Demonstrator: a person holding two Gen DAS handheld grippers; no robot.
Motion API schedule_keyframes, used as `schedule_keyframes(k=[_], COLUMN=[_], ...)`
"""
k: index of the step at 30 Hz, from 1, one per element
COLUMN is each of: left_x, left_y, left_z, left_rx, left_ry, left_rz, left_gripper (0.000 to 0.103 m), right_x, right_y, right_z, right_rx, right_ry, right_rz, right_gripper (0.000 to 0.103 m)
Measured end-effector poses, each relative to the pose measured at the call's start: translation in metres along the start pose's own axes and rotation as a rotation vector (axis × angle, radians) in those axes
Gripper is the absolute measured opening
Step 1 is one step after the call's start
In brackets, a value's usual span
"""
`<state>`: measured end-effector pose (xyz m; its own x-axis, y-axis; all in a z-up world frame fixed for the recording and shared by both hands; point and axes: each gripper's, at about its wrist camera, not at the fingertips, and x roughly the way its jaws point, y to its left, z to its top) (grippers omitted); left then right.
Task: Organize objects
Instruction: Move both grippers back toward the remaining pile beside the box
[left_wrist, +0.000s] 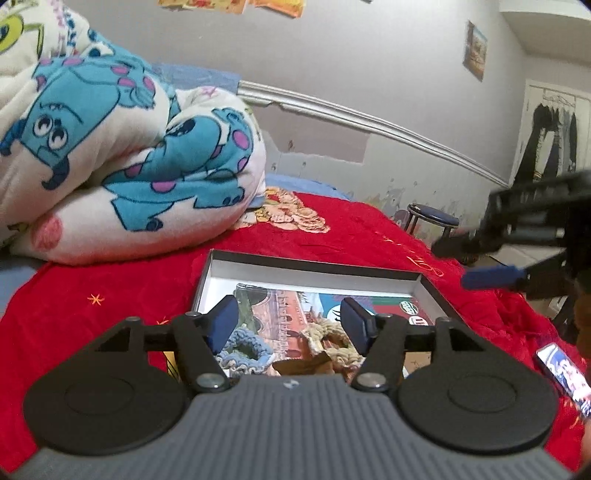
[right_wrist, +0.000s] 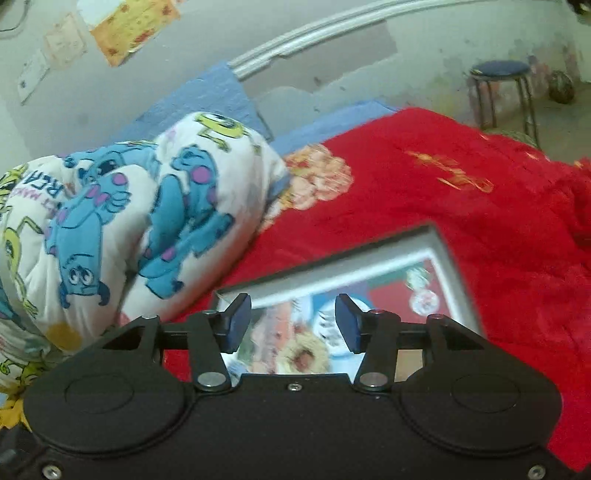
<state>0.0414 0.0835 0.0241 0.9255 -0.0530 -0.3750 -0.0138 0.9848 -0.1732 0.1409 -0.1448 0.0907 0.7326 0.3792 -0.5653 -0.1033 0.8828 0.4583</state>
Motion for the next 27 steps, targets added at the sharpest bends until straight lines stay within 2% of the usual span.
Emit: schedule_keyframes(k=[4,8,12,17,21,27], left_x=[-0.012,-0.023,-0.028,-0.034,-0.036,-0.040], left_y=[-0.012,-0.028,-0.041,-0.053,-0.067,-0.077], left_z=[-0.006,-0.014,-0.020,-0.027,-0.035,-0.044], left_rx=[0.052,0.124,0.151,0.155,0.216,0.152], left_ry=[0.000,-0.019,-0.021,0.009,0.034,0.098], left_rz=[-0.010,-0.017,-0.028,-0.042,-0.020,-0.007], left_gripper=[0.075,0.075,0.075,0.075,0.076,0.076], right_x=[-0.003,-0.007,-0.009,-0.018,-0.024,-0.029], right_y=[-0.016,-0.023,-0.026,-0.024,-0.032,-0.044], right_z=[-0.012,-0.029,-0.046,-0.058,-0.060,-0.064], right_rx=[0.010,-0.012,-0.038,-0.092,-0.083,-0.064], right_ry=[0.043,0.071,0.115,0.134,0.133,0.144], right_rz=[-0.029,-0.030,-0.024,-0.002,-0.006,-0.018], right_gripper=[0.049,0.050,0.050,0.050,0.050,0.050])
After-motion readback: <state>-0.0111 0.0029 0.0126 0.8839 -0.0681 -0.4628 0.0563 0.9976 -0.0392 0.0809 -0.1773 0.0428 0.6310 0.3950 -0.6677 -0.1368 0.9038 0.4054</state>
